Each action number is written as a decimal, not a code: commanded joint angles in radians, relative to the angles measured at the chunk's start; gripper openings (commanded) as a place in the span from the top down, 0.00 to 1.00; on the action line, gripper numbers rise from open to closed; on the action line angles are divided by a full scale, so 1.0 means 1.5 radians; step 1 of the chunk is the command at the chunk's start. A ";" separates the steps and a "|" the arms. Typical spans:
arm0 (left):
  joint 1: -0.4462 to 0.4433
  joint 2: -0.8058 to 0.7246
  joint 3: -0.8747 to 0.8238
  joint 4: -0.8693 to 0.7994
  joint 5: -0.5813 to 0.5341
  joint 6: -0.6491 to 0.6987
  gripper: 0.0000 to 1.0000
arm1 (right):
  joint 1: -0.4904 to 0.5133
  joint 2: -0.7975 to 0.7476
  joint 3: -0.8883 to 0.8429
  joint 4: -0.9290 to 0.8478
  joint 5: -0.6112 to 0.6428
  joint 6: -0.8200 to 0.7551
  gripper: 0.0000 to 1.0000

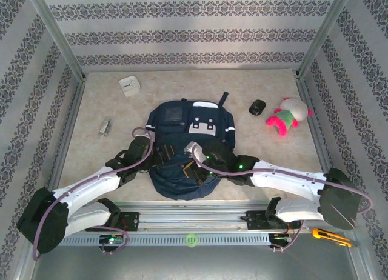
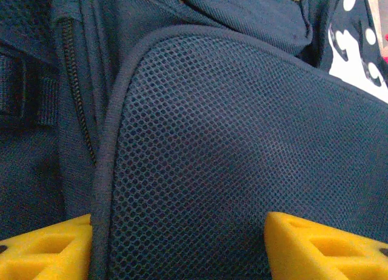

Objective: Pack the student bag

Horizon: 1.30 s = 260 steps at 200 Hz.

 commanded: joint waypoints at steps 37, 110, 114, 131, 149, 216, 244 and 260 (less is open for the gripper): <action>-0.028 -0.018 0.079 0.022 -0.046 0.012 0.31 | 0.030 0.126 0.069 0.125 0.042 0.079 1.00; 0.308 0.016 0.270 -0.396 -0.090 0.317 0.15 | -0.017 -0.036 0.063 0.011 0.006 0.121 0.46; 0.324 0.027 0.280 -0.406 -0.095 0.338 0.15 | -0.021 -0.046 0.057 0.009 0.002 0.121 0.44; 0.393 0.098 0.326 -0.434 -0.100 0.392 0.14 | -0.039 -0.089 0.041 0.006 -0.004 0.116 0.41; 0.444 0.170 0.368 -0.438 -0.107 0.430 0.14 | -0.065 -0.105 0.030 0.000 -0.019 0.110 0.41; 0.539 0.433 0.480 -0.411 -0.098 0.543 0.11 | -0.110 -0.117 0.012 -0.001 -0.081 0.077 0.41; 0.560 0.503 0.510 -0.405 -0.091 0.571 0.11 | -0.118 -0.135 -0.004 -0.001 -0.083 0.073 0.41; 0.568 0.529 0.518 -0.398 -0.087 0.583 0.12 | -0.123 -0.143 -0.015 0.002 -0.082 0.076 0.41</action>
